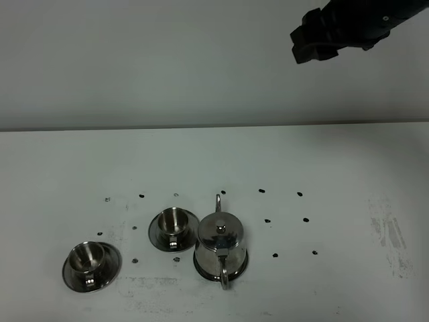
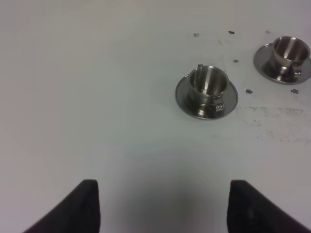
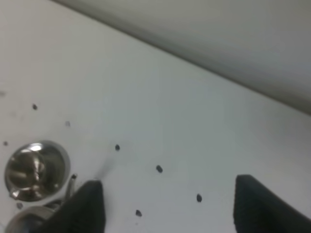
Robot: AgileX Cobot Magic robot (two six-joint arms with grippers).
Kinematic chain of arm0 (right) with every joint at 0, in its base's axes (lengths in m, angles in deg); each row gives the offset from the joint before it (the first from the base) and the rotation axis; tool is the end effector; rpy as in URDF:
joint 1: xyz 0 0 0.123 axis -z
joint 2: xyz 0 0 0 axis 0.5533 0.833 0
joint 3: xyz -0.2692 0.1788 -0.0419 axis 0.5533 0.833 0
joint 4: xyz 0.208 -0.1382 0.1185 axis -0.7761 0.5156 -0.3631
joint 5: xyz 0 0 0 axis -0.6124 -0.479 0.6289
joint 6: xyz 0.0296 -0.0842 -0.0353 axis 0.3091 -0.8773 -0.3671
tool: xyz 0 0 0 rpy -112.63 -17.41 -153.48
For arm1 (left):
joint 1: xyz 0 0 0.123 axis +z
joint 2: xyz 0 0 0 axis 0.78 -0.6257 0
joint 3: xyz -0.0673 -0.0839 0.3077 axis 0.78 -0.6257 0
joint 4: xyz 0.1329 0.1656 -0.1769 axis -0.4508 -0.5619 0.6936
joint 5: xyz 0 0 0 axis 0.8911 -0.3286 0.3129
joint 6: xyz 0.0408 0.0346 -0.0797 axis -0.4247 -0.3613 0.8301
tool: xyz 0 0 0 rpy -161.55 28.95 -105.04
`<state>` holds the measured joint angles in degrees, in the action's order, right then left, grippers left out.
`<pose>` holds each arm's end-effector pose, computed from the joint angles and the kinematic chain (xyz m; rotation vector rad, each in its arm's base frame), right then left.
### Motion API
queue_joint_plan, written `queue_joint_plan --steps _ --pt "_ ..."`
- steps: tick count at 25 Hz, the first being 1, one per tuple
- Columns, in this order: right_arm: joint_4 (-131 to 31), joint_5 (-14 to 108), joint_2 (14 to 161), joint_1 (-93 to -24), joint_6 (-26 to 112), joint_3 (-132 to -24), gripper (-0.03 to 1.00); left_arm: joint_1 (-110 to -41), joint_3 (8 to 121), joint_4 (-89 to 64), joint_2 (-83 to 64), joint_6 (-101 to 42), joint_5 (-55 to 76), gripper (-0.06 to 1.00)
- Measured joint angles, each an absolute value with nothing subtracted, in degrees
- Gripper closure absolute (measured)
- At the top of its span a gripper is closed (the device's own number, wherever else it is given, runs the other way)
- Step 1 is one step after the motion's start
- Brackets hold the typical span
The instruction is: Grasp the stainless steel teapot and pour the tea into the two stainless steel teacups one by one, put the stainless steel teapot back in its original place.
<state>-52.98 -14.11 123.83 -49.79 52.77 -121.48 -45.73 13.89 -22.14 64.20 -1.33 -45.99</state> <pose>0.4363 0.1439 0.4495 -0.6270 2.3769 0.2608 -0.0200 -0.0073 0.2896 0.0056 2.0204 0.0492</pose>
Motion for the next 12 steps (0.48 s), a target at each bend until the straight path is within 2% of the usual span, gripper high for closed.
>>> queue_joint_plan --steps 12 --pt "-47.32 -14.10 123.33 -53.45 59.31 -111.28 0.39 -45.73 13.89 -22.14 64.20 -1.28 -46.04 0.33"
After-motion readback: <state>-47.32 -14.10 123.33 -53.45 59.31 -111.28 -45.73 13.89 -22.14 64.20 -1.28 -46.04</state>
